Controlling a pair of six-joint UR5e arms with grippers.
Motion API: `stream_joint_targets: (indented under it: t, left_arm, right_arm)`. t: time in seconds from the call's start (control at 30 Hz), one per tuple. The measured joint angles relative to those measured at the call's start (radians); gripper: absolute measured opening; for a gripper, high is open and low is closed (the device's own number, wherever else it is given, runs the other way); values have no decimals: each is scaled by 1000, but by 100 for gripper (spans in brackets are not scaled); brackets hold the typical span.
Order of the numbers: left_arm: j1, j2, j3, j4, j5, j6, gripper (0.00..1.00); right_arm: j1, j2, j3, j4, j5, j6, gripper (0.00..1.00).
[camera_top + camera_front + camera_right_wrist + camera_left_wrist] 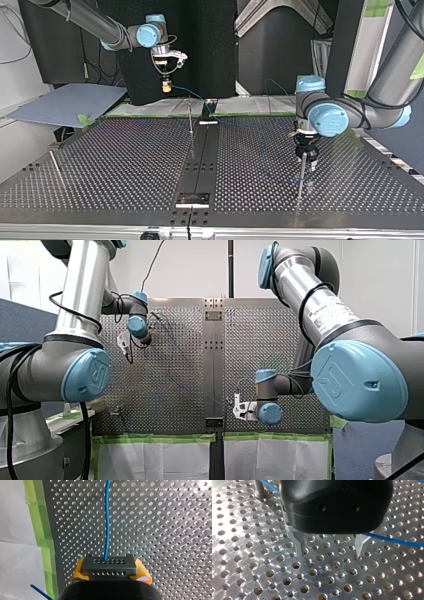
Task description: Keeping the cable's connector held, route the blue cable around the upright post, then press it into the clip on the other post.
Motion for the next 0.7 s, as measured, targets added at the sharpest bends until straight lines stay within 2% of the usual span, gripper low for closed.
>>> stream_joint_targets:
  t: [0.2, 0.33, 0.5, 0.7]
  left_arm:
    - [1, 0, 0, 0, 1, 0, 100]
    - [0, 0, 0, 0, 1, 0, 100]
    - [1, 0, 0, 0, 1, -2, 100]
    - [1, 1, 0, 0, 1, -3, 100]
  right_arm:
    - [-14, 2, 20, -39, -5, 5, 0]
    - [-24, 2, 25, -57, -25, 12, 0]
    - [-30, 4, 26, -61, -41, 17, 0]
    - [-33, 6, 26, -62, -75, 22, 0]
